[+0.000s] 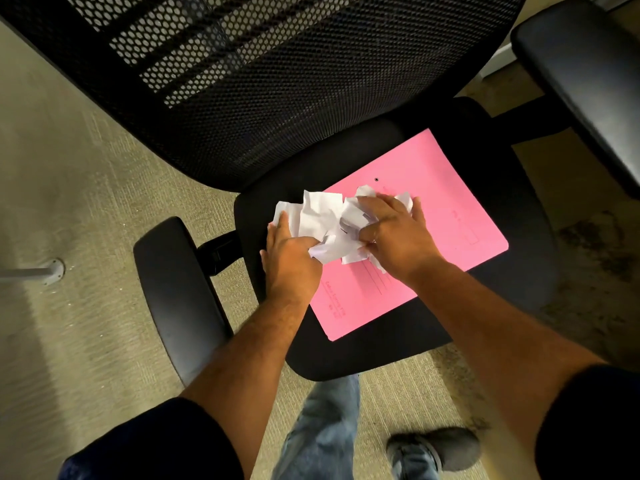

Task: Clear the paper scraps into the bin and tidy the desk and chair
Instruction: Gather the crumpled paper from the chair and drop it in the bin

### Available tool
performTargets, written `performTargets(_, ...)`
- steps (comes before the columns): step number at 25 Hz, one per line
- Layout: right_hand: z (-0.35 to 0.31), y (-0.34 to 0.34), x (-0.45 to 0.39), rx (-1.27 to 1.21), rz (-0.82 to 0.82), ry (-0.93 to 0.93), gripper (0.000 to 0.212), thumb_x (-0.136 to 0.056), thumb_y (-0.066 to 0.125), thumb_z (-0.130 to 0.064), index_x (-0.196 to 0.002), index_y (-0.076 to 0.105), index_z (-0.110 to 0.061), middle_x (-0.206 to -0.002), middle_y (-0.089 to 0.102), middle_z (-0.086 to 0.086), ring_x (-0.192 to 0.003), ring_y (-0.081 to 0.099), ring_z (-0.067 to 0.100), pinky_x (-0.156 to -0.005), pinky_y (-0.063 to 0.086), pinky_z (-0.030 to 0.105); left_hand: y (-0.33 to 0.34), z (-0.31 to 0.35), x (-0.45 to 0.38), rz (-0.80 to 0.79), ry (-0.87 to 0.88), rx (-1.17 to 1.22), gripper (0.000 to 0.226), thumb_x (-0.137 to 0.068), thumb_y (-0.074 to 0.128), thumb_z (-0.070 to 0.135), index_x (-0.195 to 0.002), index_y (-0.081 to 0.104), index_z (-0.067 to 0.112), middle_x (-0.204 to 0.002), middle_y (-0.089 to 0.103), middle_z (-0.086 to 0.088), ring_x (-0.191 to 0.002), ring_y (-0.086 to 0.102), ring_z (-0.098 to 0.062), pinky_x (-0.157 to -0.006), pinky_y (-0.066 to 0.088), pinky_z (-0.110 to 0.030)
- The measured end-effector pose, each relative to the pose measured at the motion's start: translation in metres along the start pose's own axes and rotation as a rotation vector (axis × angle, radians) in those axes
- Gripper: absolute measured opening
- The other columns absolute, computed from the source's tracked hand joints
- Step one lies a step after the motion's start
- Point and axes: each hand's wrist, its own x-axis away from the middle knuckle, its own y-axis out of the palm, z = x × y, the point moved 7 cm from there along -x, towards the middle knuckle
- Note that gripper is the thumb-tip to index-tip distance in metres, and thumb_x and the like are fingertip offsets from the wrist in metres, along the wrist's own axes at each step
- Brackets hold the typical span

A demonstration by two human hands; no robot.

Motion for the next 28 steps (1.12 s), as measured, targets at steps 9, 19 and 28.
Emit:
performTargets(9, 0.01, -0.01, 0.008, 0.01, 0.08, 0.031, 0.012, -0.093, 0.078, -0.014, -0.104, 0.082, -0.011, -0.104, 0.072, 0.011, -0.094, 0.065, 0.032, -0.075, 0.054, 0.034, -0.01, 0.005, 0.003, 0.176, 0.132, 0.052, 0.015, -0.091, 0.078, 0.008, -0.105, 0.082, 0.012, -0.138, 0.063, 0.004, -0.117, 0.052, -0.022, -0.083, 0.056, -0.031)
performTargets(19, 0.042, -0.026, 0.044, -0.658, 0.256, 0.351, 0.039, -0.102, 0.067, -0.011, -0.127, 0.048, -0.034, -0.135, 0.067, 0.005, -0.114, 0.07, 0.028, -0.091, 0.065, 0.044, -0.023, 0.001, 0.005, 0.299, 0.084, 0.318, 0.019, -0.082, 0.088, 0.008, -0.095, 0.075, 0.012, -0.089, 0.065, 0.011, -0.081, 0.066, -0.009, -0.066, 0.053, -0.009)
performTargets(28, 0.043, -0.025, 0.072, -0.793, 0.276, 0.348, 0.062, -0.098, 0.07, -0.006, -0.146, 0.042, -0.032, -0.132, 0.067, 0.002, -0.112, 0.068, 0.017, -0.095, 0.063, 0.038, -0.018, 0.002, 0.027, 0.111, 0.025, 0.682, 0.072, -0.08, 0.088, 0.002, -0.118, 0.052, 0.051, -0.107, 0.071, 0.02, -0.103, 0.071, 0.006, -0.069, 0.063, -0.018)
